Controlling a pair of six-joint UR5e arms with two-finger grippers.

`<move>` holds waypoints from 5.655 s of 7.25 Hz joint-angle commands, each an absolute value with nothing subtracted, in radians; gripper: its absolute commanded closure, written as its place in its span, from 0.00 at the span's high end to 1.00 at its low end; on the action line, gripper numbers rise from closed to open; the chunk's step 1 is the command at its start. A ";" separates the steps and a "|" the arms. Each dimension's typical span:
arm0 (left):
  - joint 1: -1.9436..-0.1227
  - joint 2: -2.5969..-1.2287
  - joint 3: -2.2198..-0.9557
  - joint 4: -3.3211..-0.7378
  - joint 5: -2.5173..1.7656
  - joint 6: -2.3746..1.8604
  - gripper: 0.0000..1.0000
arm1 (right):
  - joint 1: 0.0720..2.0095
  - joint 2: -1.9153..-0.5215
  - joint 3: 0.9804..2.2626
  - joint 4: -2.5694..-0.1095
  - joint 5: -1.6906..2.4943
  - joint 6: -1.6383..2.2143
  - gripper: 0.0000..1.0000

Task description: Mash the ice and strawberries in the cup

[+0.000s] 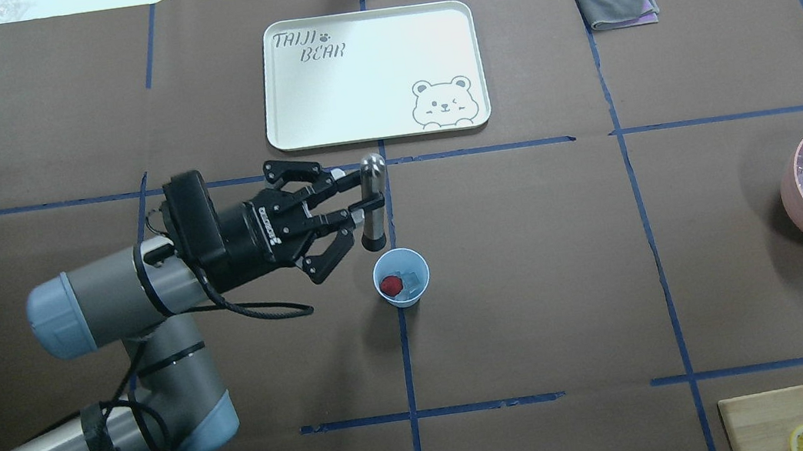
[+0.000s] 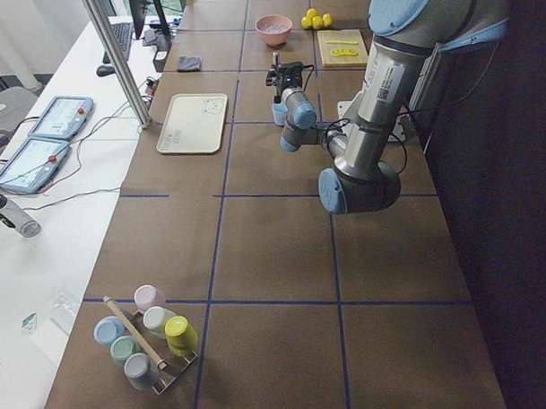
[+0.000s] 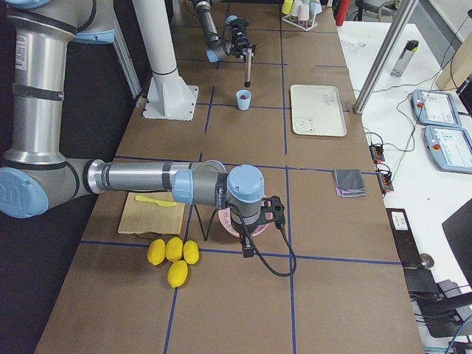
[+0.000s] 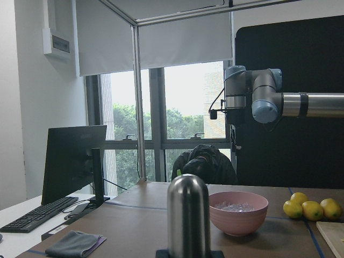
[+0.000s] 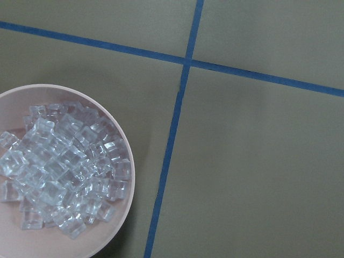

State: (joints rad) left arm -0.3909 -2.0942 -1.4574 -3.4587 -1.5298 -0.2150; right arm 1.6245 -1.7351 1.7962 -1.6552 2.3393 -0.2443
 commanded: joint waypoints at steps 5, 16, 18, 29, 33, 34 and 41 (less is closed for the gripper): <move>-0.321 -2.123 -1.310 -3.542 -1.473 -0.138 0.00 | 1.624 -1.736 1.795 -1.655 2.339 -0.245 0.99; -0.431 -2.126 -1.845 -2.697 -1.436 -0.426 0.00 | 1.624 -1.727 1.798 -1.655 2.339 -0.244 0.99; -0.463 -2.125 -1.989 -2.204 -1.439 -0.428 0.00 | 1.624 -1.726 1.798 -1.655 2.339 -0.244 0.99; -1.065 -1.525 -2.000 -1.584 -1.940 -0.489 0.08 | 1.624 -1.726 1.796 -1.655 2.339 -0.244 0.99; -1.059 -1.440 -1.668 -2.122 -1.947 -0.664 0.07 | 1.624 -1.727 1.796 -1.655 2.339 -0.244 0.99; -1.058 -1.454 -1.614 -2.173 -1.947 -0.667 0.07 | 1.624 -1.727 1.798 -1.655 2.339 -0.244 0.99; -1.034 -1.493 -1.563 -2.178 -1.947 -0.716 0.24 | 1.624 -1.726 1.798 -1.655 2.338 -0.245 0.99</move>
